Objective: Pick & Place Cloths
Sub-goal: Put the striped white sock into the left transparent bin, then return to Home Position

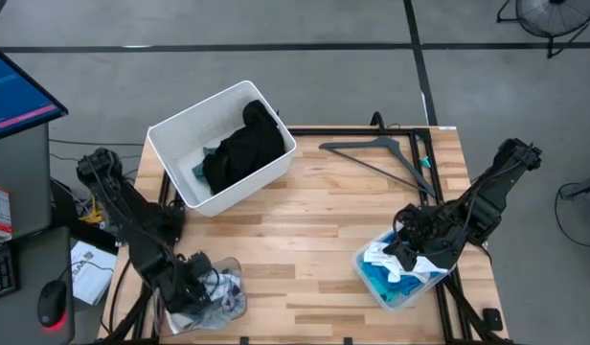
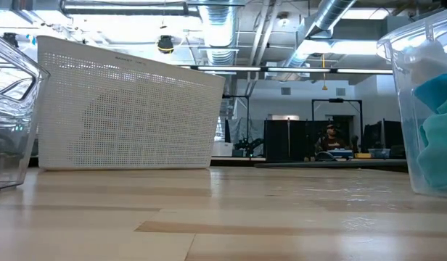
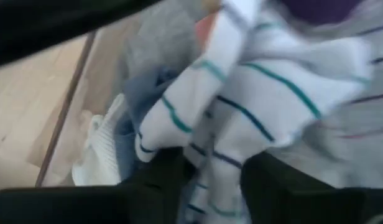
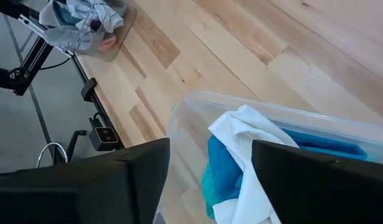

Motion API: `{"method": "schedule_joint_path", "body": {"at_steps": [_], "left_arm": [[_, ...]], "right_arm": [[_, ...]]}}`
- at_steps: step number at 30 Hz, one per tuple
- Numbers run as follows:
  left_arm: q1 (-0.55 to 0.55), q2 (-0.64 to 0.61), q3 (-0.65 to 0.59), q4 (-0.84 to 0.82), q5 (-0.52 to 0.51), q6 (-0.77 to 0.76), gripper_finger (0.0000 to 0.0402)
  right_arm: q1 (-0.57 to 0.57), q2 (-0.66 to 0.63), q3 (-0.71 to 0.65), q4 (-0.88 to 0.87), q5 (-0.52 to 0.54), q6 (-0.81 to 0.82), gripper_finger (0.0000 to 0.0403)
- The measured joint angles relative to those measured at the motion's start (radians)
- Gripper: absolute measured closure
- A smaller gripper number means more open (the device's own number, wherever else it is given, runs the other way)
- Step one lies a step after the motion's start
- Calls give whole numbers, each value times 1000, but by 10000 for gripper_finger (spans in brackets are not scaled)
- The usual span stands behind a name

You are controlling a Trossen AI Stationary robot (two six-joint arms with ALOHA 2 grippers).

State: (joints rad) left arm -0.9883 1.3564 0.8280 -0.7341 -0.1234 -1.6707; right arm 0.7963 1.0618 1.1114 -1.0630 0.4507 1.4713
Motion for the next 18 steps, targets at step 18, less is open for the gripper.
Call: {"method": "schedule_joint_path", "body": {"at_steps": [18], "left_arm": [[54,-636,0,264,-330,90,179]], "right_arm": [[-60,-56,0,381,97,-493,153]]}}
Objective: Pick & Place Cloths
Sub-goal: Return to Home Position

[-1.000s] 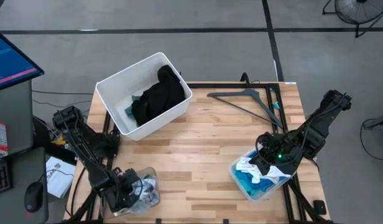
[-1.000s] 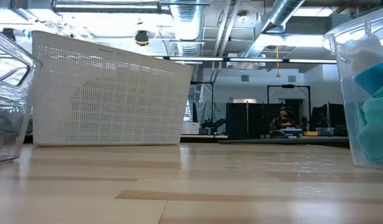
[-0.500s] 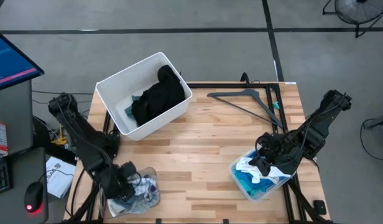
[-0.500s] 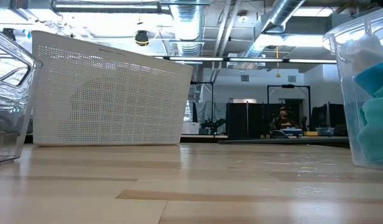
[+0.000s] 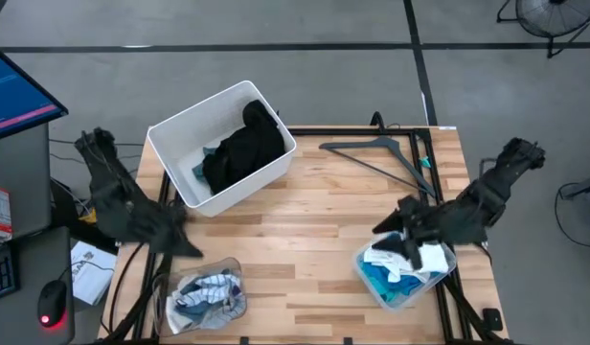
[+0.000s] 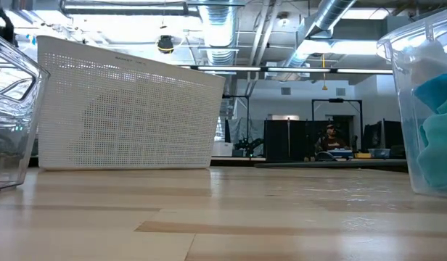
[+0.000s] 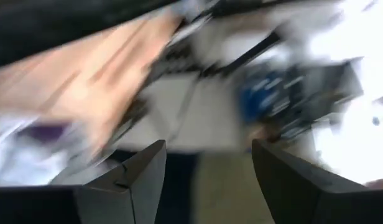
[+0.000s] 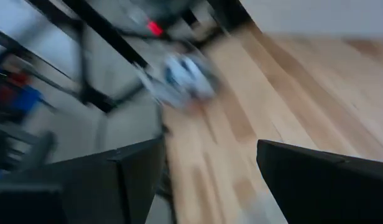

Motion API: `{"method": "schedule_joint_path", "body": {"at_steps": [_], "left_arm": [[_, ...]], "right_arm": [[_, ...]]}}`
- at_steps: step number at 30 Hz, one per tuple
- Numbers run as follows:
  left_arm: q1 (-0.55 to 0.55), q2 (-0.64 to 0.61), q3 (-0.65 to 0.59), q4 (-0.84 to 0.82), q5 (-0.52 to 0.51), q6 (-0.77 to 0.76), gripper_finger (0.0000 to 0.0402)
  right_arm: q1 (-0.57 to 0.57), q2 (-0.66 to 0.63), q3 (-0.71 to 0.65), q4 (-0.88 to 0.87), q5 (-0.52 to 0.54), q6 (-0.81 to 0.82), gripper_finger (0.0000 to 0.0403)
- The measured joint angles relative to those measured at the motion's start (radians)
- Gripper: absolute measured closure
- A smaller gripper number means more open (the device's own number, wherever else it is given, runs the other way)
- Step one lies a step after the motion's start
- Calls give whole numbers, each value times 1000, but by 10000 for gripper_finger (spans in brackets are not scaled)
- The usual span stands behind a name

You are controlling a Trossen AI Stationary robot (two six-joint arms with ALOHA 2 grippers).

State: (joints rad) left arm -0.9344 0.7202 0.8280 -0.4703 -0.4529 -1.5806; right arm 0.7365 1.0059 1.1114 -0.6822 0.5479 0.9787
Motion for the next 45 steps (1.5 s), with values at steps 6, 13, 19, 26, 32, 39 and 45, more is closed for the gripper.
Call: {"method": "schedule_joint_path", "body": {"at_steps": [6,13,19,26,32,39,45], "left_arm": [[0,-199,0,110,-137,55,182],[1,-291,0,210,-90,383,183],[0,-258,0,647,677,1149,182],[0,-308,-61,624,1080,1371,182],[0,-376,-210,654,908,1381,178],[1,-562,-458,704,530,1450,178],[1,-717,-634,740,536,1574,178]], "right_arm": [[-29,-124,20,244,-47,-77,153],[-13,-256,28,250,-53,-249,153],[-25,-379,35,423,-371,-818,153],[-75,-640,19,344,-410,-927,153],[-81,-813,-174,335,-349,-922,153],[-77,-1000,-510,593,-323,-879,153],[-76,-1000,-593,603,-297,-808,153]]}}
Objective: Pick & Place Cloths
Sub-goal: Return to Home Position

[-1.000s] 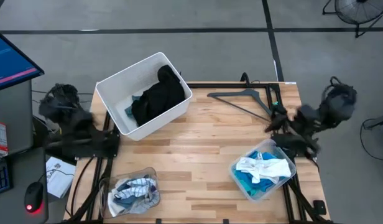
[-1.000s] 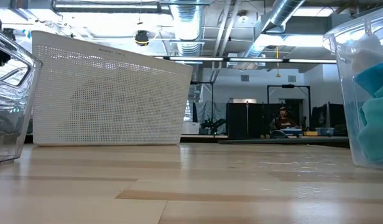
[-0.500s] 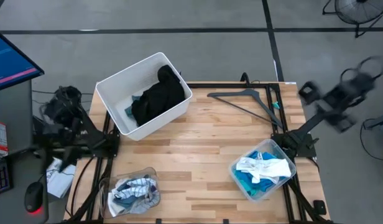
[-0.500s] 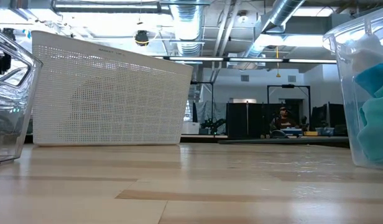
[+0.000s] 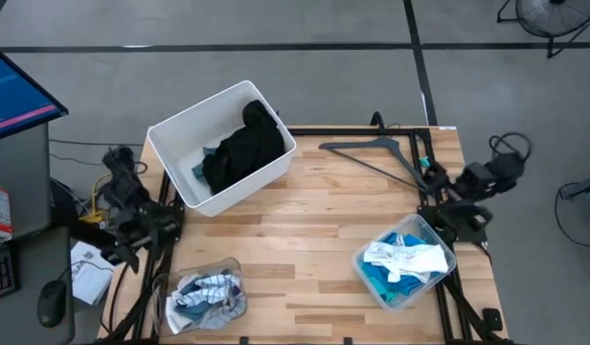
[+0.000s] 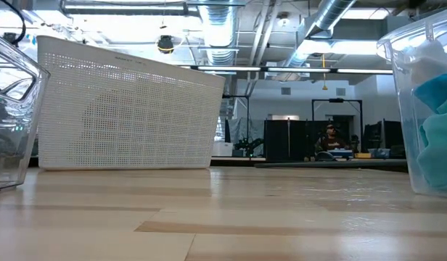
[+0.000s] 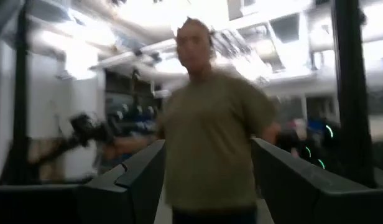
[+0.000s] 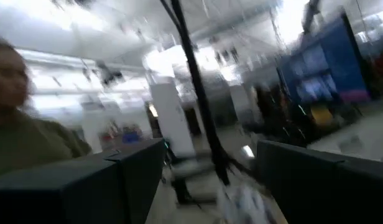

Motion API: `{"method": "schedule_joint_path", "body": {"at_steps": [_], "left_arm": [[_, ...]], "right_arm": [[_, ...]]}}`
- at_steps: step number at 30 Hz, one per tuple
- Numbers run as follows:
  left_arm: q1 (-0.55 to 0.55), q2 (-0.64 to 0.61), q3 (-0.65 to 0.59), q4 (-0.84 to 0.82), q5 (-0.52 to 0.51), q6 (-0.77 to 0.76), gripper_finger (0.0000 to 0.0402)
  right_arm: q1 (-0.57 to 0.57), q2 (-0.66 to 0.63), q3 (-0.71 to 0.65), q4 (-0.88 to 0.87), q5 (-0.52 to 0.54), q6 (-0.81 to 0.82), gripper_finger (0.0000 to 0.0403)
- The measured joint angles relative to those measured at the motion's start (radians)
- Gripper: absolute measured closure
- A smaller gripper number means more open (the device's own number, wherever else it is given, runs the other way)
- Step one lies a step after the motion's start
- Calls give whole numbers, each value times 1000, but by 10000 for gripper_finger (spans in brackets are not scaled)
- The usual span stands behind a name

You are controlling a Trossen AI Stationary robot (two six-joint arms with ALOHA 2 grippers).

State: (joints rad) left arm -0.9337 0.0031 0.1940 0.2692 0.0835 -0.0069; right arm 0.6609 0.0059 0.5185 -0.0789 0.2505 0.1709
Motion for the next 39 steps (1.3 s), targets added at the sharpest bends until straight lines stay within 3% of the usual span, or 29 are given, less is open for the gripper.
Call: {"method": "schedule_joint_path", "body": {"at_steps": [2,7,15,19,26,39], "left_arm": [[-1,7,-47,22,49,-7,178],[-1,-3,-183,153,62,-21,178],[4,4,-188,61,26,3,178],[4,4,-188,40,25,2,178],[4,4,-188,-8,-8,3,178],[4,53,-188,-6,-40,3,178]], "right_arm": [[-4,4,-23,-21,13,6,153],[-9,-1,-48,-11,-2,-12,153],[-37,-2,-214,-14,-13,-26,153],[-71,-2,-316,-5,-92,-36,153],[-140,-2,-508,169,-192,-41,153],[-215,-1,-511,139,-225,50,153]]}}
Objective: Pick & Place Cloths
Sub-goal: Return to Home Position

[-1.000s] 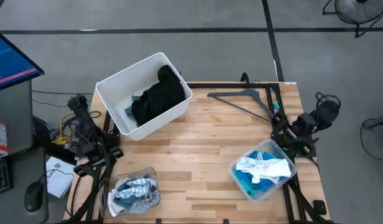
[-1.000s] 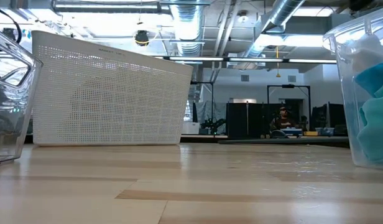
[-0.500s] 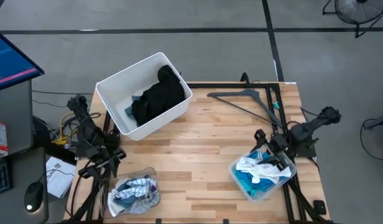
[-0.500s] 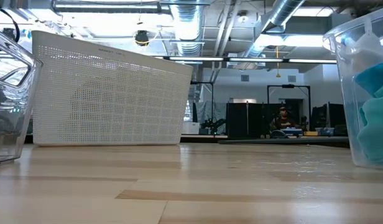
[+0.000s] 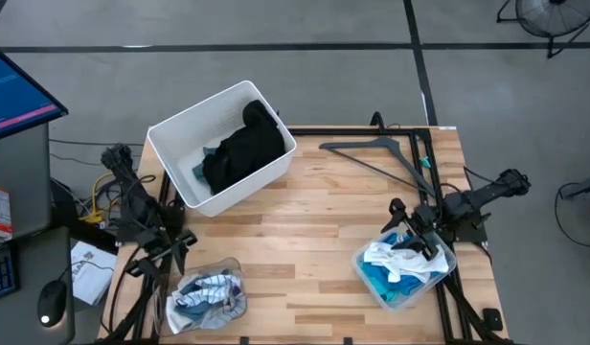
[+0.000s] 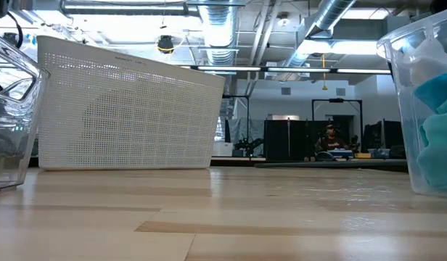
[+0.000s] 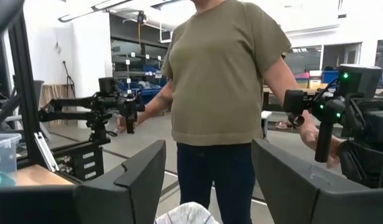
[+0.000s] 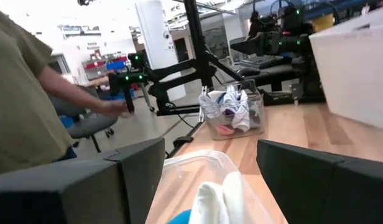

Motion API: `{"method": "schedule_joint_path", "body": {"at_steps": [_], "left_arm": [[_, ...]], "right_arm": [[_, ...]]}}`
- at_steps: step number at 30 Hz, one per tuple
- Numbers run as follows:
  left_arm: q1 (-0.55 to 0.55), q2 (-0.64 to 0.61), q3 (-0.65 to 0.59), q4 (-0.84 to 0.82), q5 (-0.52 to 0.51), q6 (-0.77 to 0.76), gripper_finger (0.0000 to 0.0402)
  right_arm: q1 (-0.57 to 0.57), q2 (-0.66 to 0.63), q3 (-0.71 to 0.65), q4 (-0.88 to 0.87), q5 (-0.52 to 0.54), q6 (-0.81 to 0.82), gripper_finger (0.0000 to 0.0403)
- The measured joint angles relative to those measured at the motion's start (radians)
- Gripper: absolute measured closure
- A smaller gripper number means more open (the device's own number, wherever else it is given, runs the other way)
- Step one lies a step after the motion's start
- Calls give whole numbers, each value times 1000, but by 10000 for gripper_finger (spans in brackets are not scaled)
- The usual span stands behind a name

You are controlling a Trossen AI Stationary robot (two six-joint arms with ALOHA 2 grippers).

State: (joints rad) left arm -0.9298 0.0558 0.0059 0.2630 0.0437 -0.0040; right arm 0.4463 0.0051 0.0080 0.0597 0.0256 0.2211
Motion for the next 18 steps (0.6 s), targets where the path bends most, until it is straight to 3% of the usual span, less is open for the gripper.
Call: {"method": "schedule_joint_path", "body": {"at_steps": [18], "left_arm": [[0,104,0,8,1,0,178]], "right_arm": [[0,0,-1,-2,0,68,153]]}}
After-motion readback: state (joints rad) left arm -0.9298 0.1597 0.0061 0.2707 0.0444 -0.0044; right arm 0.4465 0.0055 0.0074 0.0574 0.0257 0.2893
